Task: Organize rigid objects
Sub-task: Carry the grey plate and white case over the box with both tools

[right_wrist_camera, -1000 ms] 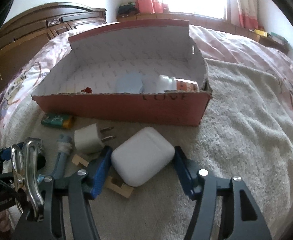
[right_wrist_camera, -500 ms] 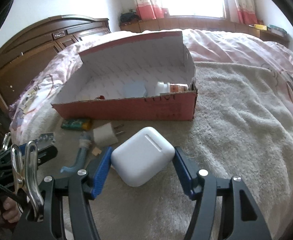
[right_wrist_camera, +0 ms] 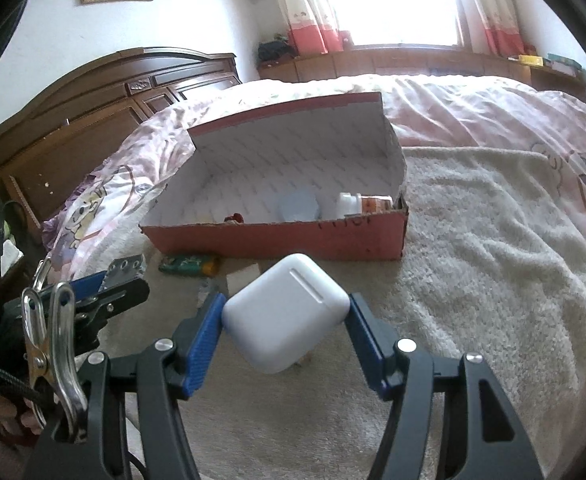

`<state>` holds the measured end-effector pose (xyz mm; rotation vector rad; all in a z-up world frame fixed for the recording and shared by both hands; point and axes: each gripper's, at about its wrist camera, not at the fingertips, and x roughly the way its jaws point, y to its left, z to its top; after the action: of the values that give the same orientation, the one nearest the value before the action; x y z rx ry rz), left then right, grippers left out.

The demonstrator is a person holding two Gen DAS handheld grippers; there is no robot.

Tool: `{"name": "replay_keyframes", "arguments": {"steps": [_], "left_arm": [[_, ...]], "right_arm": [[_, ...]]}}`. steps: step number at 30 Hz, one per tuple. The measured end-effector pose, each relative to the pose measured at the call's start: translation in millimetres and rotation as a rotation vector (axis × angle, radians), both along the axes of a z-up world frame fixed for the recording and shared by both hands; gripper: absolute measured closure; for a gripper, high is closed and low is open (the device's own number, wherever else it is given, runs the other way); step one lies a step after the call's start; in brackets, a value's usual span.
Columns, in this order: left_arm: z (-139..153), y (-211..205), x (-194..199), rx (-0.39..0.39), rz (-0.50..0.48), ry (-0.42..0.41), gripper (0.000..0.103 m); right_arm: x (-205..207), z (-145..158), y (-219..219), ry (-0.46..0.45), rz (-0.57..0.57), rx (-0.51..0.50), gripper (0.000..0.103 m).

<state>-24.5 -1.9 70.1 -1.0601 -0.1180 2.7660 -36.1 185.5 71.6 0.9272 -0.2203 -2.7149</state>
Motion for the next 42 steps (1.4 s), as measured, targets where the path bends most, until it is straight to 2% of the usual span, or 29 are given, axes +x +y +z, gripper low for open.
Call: {"name": "replay_keyframes", "arguments": {"steps": [9,25,42], "left_arm": [[13,5,-14,-0.008,-0.018,0.029,0.031],[34,22,-65,-0.065,-0.033,0.094,0.031],[24,31,-107,-0.086,-0.028,0.062,0.031]], "right_arm": [[-8,7,-1,0.01,0.015,0.0,0.038],[-48,22,0,0.022,0.029,0.016,0.038],[-95,27,5,0.02,-0.004,0.044,0.038]]}}
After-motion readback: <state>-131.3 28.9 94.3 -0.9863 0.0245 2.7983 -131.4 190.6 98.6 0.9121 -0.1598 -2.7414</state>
